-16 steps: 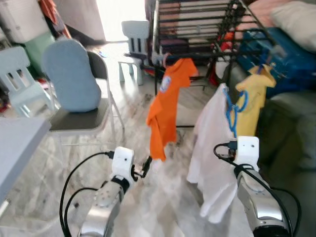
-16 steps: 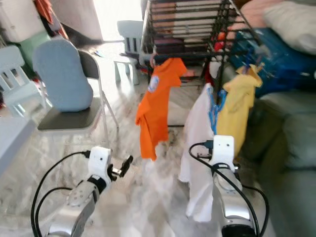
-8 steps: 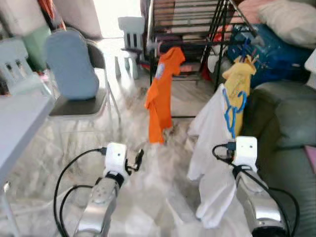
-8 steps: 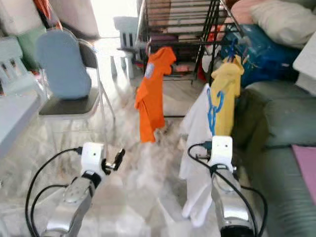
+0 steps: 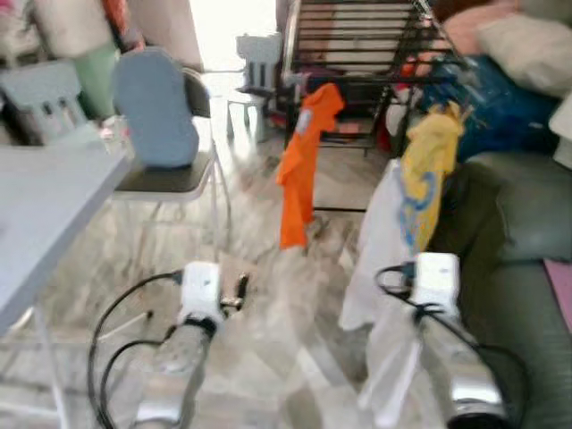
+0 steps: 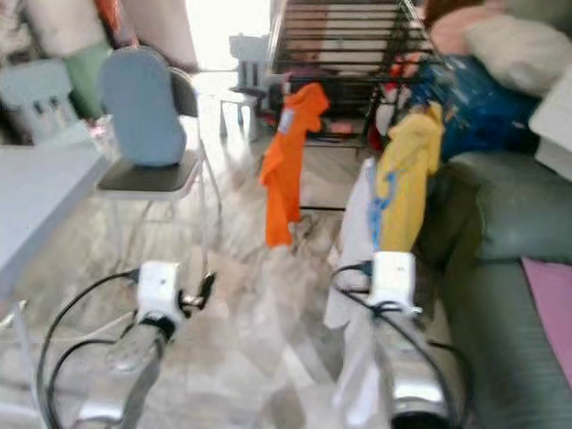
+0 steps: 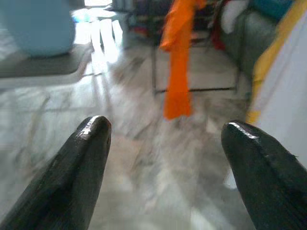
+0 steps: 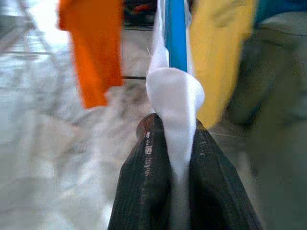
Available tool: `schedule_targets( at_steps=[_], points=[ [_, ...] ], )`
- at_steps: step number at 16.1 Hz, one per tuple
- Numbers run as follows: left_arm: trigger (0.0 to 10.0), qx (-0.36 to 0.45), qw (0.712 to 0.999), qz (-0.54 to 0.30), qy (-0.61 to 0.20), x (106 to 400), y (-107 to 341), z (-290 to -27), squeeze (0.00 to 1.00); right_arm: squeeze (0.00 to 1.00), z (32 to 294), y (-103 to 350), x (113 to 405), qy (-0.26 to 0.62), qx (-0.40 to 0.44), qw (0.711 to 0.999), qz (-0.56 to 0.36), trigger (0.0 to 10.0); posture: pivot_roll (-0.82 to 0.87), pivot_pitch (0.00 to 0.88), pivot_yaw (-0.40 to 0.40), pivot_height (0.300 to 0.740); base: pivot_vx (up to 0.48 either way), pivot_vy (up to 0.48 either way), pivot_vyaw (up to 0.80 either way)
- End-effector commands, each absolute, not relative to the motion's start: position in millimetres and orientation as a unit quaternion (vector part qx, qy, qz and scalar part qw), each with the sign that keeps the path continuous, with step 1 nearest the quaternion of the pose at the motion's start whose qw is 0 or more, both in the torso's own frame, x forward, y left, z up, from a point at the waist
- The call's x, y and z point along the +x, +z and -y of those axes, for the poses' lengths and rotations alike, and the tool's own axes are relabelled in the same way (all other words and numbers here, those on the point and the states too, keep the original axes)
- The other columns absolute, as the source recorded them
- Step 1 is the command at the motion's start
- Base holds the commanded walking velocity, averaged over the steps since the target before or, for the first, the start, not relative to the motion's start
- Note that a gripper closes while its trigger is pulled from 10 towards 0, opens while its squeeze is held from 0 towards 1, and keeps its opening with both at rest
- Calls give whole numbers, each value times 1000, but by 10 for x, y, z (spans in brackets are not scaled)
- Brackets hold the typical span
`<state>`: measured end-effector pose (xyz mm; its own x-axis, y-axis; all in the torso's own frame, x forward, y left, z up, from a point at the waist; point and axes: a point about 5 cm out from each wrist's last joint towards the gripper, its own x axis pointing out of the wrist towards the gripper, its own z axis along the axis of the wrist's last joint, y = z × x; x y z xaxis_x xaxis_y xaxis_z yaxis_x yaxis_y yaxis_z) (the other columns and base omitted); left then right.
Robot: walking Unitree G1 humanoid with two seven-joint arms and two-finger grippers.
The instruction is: Hang hanger
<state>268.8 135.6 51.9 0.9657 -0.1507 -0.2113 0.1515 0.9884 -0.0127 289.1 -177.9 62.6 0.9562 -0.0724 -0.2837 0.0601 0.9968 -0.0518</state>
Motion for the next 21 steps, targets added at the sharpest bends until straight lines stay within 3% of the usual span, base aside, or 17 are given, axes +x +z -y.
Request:
schedule_targets(
  at_steps=[1,21],
  points=[
    [10000,3,993,-98,-72,2714,553,-1357,0,0,1737,779,2979,-20,-27,994,-106,10000,-160,0,33,740,0,0,800],
    [10000,-18,989,-101,-110,2718,525,-1275,0,0,1644,789,3023,22,-32,994,-99,10000,-166,0,26,740,0,0,800]
  ],
)
